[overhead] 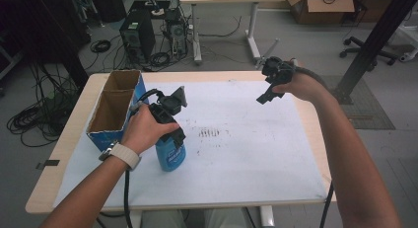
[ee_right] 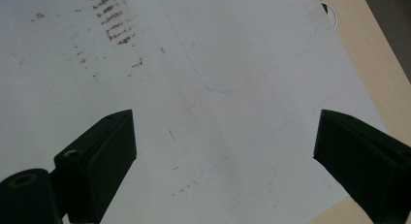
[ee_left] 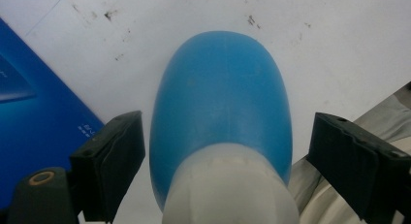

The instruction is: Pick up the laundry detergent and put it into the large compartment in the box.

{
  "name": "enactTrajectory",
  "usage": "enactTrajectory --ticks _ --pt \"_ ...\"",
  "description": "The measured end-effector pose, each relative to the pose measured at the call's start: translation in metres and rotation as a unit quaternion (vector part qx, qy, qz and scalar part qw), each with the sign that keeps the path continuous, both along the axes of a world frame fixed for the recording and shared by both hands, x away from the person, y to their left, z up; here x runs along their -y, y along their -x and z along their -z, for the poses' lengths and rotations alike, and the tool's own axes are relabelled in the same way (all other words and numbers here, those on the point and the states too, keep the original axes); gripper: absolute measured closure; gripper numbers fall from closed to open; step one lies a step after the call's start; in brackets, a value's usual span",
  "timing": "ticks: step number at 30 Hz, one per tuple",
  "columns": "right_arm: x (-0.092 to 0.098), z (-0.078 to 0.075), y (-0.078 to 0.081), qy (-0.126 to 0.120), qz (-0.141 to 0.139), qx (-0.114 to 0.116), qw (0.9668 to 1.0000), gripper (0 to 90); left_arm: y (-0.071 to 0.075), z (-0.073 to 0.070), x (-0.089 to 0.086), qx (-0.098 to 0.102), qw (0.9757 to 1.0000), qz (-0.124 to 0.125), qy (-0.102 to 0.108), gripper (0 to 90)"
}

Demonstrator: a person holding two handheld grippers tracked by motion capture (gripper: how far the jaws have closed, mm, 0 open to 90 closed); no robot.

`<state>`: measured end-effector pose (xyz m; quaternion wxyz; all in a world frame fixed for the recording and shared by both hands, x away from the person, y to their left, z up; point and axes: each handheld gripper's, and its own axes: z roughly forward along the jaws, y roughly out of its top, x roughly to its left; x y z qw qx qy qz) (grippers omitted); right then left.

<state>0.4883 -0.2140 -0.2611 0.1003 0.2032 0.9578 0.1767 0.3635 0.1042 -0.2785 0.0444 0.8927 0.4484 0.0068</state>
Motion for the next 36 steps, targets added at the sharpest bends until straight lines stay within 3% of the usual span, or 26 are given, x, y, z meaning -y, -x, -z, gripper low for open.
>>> enactTrajectory --ticks 36 --pt "0.0041 0.0017 0.0013 -0.003 0.002 -0.002 1.0 8.3 -0.0011 0.0016 -0.0001 -0.002 0.9999 -0.012 -0.008 27.9"
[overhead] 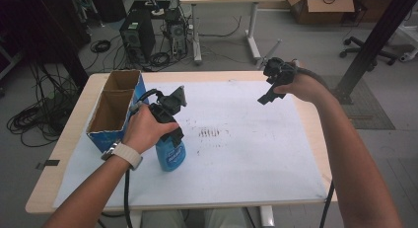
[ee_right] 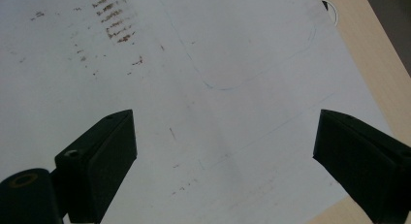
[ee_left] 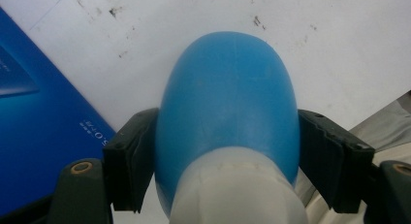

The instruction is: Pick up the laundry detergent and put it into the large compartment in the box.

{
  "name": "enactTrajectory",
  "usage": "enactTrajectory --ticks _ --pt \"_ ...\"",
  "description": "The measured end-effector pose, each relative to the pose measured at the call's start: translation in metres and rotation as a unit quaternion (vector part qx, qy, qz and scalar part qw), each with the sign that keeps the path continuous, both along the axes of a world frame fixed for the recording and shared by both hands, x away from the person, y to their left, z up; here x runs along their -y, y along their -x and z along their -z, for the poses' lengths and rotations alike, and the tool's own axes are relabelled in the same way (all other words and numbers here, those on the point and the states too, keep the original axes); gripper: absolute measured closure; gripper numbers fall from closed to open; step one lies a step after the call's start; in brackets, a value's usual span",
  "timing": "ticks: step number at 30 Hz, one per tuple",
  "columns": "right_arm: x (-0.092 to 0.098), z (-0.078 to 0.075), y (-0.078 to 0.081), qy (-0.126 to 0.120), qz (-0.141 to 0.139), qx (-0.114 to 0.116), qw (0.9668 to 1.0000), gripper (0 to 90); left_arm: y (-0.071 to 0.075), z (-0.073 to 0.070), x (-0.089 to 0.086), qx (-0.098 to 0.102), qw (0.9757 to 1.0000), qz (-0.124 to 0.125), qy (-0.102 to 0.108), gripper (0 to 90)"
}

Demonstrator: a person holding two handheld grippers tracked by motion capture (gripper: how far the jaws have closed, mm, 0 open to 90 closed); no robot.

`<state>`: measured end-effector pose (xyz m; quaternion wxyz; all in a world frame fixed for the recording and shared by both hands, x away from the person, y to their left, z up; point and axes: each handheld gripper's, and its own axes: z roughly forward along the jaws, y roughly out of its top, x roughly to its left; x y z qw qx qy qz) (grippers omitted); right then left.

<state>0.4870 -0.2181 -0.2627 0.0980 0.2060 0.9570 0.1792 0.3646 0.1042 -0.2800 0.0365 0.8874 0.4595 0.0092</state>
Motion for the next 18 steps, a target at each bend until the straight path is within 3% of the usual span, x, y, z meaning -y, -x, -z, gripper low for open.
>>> enactTrajectory --ticks 6,18 --pt "-0.0003 0.0005 -0.0002 0.0 0.001 -0.001 1.0 8.3 0.0004 0.0012 0.0 -0.002 0.9999 -0.001 -0.011 36.6" --pt "-0.0008 0.0012 -0.0004 0.0 -0.001 -0.001 1.0 8.4 0.0007 0.0003 0.0012 -0.001 0.9999 0.004 -0.014 37.3"
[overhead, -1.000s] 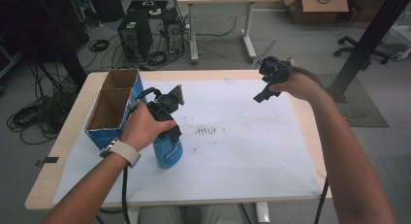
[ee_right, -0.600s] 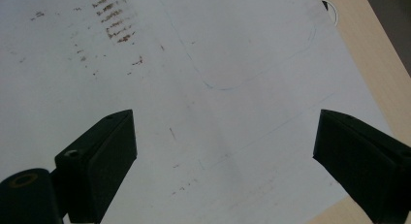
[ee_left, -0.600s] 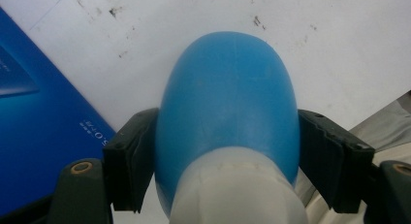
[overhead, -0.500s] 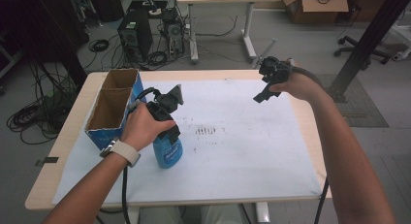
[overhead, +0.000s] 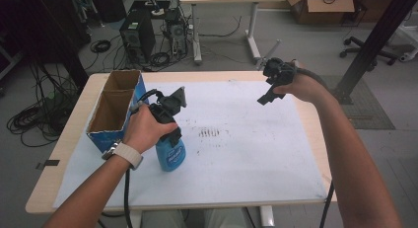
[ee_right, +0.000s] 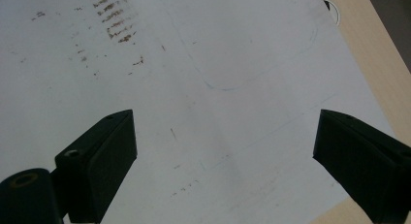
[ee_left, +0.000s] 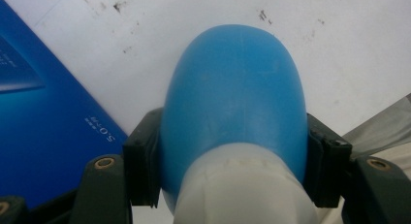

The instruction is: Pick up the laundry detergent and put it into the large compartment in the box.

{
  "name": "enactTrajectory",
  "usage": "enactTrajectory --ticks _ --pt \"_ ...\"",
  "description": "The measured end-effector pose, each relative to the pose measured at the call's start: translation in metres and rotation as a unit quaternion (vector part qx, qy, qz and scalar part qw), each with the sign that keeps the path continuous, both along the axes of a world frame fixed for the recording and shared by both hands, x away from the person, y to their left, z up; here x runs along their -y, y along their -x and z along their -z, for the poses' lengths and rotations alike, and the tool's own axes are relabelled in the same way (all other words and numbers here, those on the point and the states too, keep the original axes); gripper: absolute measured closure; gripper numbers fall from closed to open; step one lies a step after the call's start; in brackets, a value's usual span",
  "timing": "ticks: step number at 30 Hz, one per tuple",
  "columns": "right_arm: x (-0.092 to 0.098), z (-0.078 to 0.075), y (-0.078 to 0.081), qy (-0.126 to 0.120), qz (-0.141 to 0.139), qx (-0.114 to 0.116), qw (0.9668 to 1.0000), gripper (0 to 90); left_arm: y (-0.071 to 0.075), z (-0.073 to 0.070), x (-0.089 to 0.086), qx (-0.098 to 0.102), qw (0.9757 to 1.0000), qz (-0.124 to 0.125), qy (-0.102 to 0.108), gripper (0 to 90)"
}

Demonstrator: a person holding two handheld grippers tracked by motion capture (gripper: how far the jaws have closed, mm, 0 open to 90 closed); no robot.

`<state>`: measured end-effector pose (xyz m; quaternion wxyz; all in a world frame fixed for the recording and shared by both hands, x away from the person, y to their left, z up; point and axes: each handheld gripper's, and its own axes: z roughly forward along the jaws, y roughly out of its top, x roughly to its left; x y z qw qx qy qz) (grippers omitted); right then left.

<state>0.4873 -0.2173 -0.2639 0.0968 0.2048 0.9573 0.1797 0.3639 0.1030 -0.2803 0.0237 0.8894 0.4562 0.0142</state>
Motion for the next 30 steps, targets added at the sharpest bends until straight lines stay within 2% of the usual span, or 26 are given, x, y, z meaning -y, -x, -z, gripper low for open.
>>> enactTrajectory --ticks 2,4,5,6,7,8,9,10,12,13,14,17,18,19,20,24,25,26,30 --pt "0.0 0.0 0.0 0.0 -0.001 0.0 1.0 8.5 0.001 -0.002 0.001 -0.001 1.0 0.002 -0.004 37.4" --pt "0.001 -0.001 0.0 -0.001 0.0 0.0 1.0 8.5 0.002 -0.014 0.001 0.005 1.0 0.0 -0.002 37.4" --pt "0.001 -0.001 0.0 -0.001 0.0 0.0 1.0 8.5 0.002 -0.014 0.001 0.005 1.0 0.0 -0.002 37.4" --pt "0.001 -0.001 0.001 -0.001 0.001 0.0 1.0 8.5 0.003 -0.025 0.0 0.004 1.0 -0.002 -0.002 37.4" --pt "0.001 -0.001 0.001 -0.001 0.001 0.0 1.0 8.5 0.003 -0.025 0.0 0.004 1.0 -0.002 -0.002 37.4" --pt "0.002 -0.001 0.001 -0.001 0.001 0.001 1.0 8.5 0.003 -0.031 -0.001 0.004 1.0 -0.003 -0.002 37.4" --pt "0.002 -0.002 0.001 -0.001 0.0 0.002 1.0 8.5 0.003 -0.045 -0.003 0.004 1.0 -0.008 -0.002 37.4" --pt "0.002 -0.002 0.001 -0.001 0.0 0.002 1.0 8.5 0.003 -0.045 -0.003 0.004 1.0 -0.008 -0.002 37.4" --pt "0.003 -0.002 0.002 0.0 0.001 0.002 1.0 8.6 0.002 -0.059 -0.005 0.006 0.9999 -0.015 -0.003 37.4" --pt "0.003 -0.002 0.002 0.0 0.002 0.002 1.0 8.7 0.001 -0.073 -0.007 0.009 0.9997 -0.021 -0.005 37.4" --pt "0.003 -0.002 0.002 0.0 0.002 0.002 1.0 8.7 0.001 -0.073 -0.007 0.009 0.9997 -0.021 -0.005 37.4" --pt "0.003 -0.002 0.002 -0.001 0.0 0.002 1.0 9.1 0.0 -0.096 -0.011 0.017 0.9993 -0.031 -0.009 37.4" --pt "0.003 -0.002 0.002 0.0 0.0 0.002 1.0 9.0 -0.001 -0.112 -0.015 0.023 0.9989 -0.04 -0.01 37.4" --pt "0.003 -0.002 0.002 0.0 0.0 0.002 1.0 9.0 -0.001 -0.112 -0.015 0.023 0.9989 -0.04 -0.01 37.4" --pt "0.002 -0.002 0.002 -0.001 0.001 0.001 1.0 9.1 -0.002 -0.119 -0.017 0.024 0.9987 -0.044 -0.011 37.4" --pt "0.001 -0.003 0.002 -0.001 0.0 0.004 1.0 9.3 -0.008 -0.149 -0.025 0.031 0.997 -0.071 -0.012 37.4" --pt "0.001 -0.003 0.002 0.0 -0.002 0.004 1.0 9.6 -0.01 -0.164 -0.028 0.034 0.9961 -0.08 -0.013 37.4" --pt "0.001 -0.003 0.002 0.0 -0.002 0.004 1.0 9.6 -0.01 -0.164 -0.028 0.034 0.9961 -0.08 -0.013 37.4" --pt "0.002 -0.004 0.002 0.0 0.0 0.006 1.0 9.6 -0.013 -0.192 -0.038 0.042 0.9934 -0.107 -0.003 37.4"
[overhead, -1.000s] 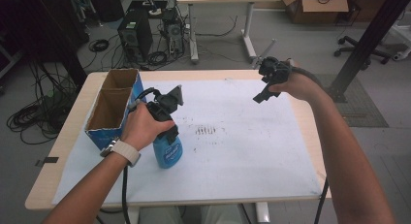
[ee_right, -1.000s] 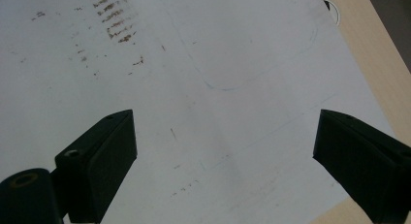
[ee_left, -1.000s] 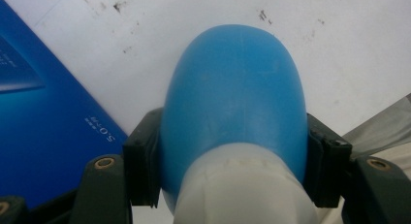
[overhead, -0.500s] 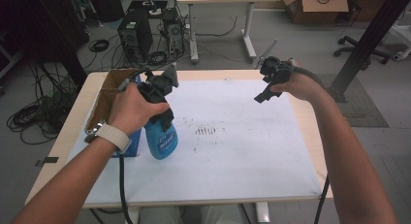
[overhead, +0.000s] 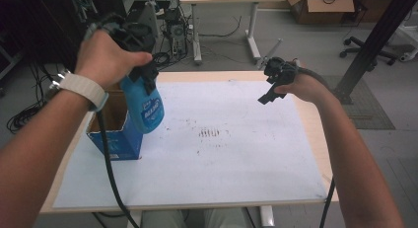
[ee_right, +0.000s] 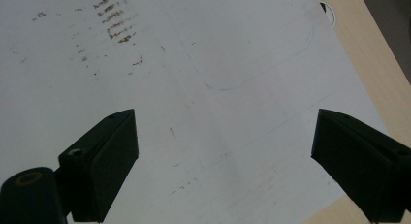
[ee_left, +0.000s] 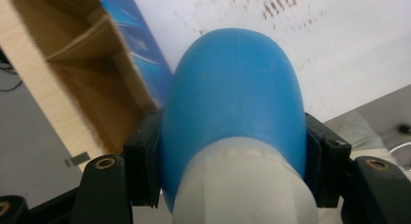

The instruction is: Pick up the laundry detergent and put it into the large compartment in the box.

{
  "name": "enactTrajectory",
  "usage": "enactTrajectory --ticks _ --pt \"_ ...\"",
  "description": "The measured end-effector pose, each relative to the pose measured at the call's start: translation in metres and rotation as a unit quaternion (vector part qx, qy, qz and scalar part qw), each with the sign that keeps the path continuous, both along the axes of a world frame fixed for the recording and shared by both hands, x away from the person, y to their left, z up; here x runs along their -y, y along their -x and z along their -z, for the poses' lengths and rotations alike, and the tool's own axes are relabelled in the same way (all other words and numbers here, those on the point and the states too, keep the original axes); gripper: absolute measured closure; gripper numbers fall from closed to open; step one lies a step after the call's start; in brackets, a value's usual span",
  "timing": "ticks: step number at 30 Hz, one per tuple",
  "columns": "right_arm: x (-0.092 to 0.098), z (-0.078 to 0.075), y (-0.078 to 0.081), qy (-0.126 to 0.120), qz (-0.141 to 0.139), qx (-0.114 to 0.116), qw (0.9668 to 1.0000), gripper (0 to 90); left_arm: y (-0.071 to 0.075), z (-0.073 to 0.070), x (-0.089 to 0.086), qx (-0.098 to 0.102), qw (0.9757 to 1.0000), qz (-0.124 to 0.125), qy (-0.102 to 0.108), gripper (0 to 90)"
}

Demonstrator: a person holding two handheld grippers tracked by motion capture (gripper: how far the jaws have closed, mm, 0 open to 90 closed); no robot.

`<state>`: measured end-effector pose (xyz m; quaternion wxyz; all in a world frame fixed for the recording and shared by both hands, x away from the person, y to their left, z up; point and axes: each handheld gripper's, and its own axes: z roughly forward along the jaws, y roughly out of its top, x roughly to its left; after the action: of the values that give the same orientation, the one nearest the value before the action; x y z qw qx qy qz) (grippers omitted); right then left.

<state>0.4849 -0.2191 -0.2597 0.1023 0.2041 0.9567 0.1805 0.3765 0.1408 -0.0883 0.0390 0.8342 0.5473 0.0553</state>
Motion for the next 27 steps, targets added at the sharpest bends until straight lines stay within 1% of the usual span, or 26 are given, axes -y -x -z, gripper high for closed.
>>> enactTrajectory --ticks 1,2,4,5,8,9,10,13,15,16,18,19,21,22,25,27 --pt "0.0 0.0 0.0 0.0 0.001 -0.001 1.0 9.6 -0.002 -0.013 -0.007 0.002 0.9999 -0.014 0.007 37.4" --pt "0.0 0.0 0.0 0.0 0.001 -0.001 1.0 9.6 -0.002 -0.013 -0.007 0.002 0.9999 -0.014 0.007 37.5" --pt "0.0 0.0 0.0 0.001 0.001 -0.001 1.0 9.6 -0.003 -0.023 -0.014 0.001 0.9995 -0.032 0.006 37.5" --pt "0.0 0.0 0.0 0.001 0.001 -0.001 1.0 9.6 -0.005 -0.027 -0.018 0.002 0.9989 -0.046 0.004 37.5" --pt "0.0 0.0 0.0 0.001 0.001 -0.001 1.0 9.6 -0.009 -0.036 -0.03 0.007 0.9966 -0.082 -0.008 37.5" --pt "0.0 0.0 0.0 0.0 -0.001 0.0 1.0 9.6 -0.011 -0.039 -0.04 0.011 0.9947 -0.102 -0.012 37.5" --pt "0.0 0.0 0.0 0.0 -0.001 0.0 1.0 9.6 -0.011 -0.039 -0.04 0.011 0.9947 -0.102 -0.012 37.5" --pt "0.0 0.0 0.0 -0.001 -0.003 0.0 1.0 9.6 -0.013 -0.037 -0.054 0.016 0.9927 -0.12 -0.007 37.5" --pt "0.001 -0.001 0.0 0.0 -0.001 0.0 1.0 9.6 -0.014 -0.033 -0.062 0.017 0.9918 -0.126 -0.007 37.5" --pt "0.001 -0.001 0.0 0.0 -0.001 0.0 1.0 9.6 -0.016 -0.03 -0.069 0.018 0.9906 -0.135 -0.007 37.5" --pt "0.002 -0.002 0.0 -0.001 0.0 0.001 1.0 9.6 -0.017 -0.026 -0.076 0.018 0.9892 -0.145 -0.011 37.5" --pt "0.002 -0.002 0.0 -0.001 0.0 0.002 1.0 9.6 -0.018 -0.023 -0.079 0.022 0.9881 -0.152 -0.012 37.5" --pt "0.003 -0.002 0.0 -0.002 0.003 0.002 1.0 9.6 -0.02 -0.019 -0.084 0.021 0.9869 -0.159 -0.016 37.5" --pt "0.003 -0.002 0.0 -0.002 0.003 0.002 1.0 9.6 -0.022 -0.014 -0.089 0.021 0.9858 -0.166 -0.019 37.5" --pt "0.003 -0.001 0.0 -0.001 0.004 0.001 1.0 9.6 -0.025 -0.009 -0.095 0.025 0.9839 -0.176 -0.017 37.5" --pt "0.003 -0.001 -0.001 -0.001 0.004 0.001 1.0 9.6 -0.026 -0.006 -0.097 0.024 0.9837 -0.178 -0.017 37.5"
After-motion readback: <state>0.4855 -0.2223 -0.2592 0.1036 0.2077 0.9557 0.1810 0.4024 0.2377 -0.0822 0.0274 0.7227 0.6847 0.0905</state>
